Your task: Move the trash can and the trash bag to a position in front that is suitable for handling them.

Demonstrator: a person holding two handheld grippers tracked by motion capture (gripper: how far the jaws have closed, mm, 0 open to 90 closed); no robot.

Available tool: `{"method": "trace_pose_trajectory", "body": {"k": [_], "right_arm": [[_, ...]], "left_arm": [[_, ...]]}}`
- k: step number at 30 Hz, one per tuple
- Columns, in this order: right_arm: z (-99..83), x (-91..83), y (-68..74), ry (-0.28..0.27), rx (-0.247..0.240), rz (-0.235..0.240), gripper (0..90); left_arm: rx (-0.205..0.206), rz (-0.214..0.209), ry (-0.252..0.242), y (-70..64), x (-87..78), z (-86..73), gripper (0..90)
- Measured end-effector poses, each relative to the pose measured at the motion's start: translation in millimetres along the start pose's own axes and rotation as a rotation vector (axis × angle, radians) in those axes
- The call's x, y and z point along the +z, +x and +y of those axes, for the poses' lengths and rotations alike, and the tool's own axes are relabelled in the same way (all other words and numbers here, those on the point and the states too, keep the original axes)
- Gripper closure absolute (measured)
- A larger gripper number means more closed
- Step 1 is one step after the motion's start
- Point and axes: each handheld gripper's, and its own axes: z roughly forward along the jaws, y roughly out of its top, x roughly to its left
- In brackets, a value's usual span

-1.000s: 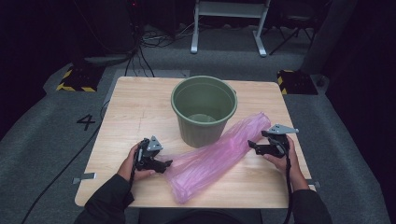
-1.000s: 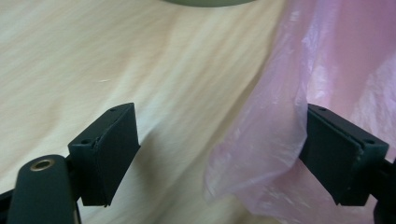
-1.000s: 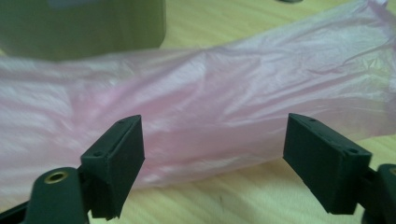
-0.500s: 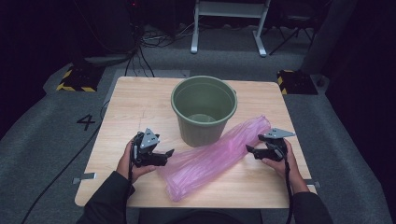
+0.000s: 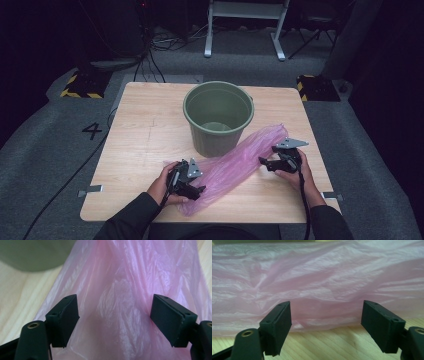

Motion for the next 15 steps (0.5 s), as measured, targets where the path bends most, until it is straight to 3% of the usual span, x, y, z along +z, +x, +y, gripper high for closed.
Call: {"method": "trace_pose_trajectory", "body": {"k": [4,10,15], "right_arm": [[1.5,0.4,0.1,-0.004,0.011,-0.009,25.0],[5.8,-3.8,6.0,-0.012,-0.018,-0.097,27.2],[11.0,-9.3,8.5,-0.066,-0.001,-0.096,25.2]], "left_arm": [[-0.042,-0.020,-0.016,11.3,-3.3,-10.4,24.1],[-0.097,-0.043,-0.026,24.3,-6.2,-22.5,24.3],[-0.109,-0.048,-0.037,27.3,-7.1,-29.4,23.8]]}}
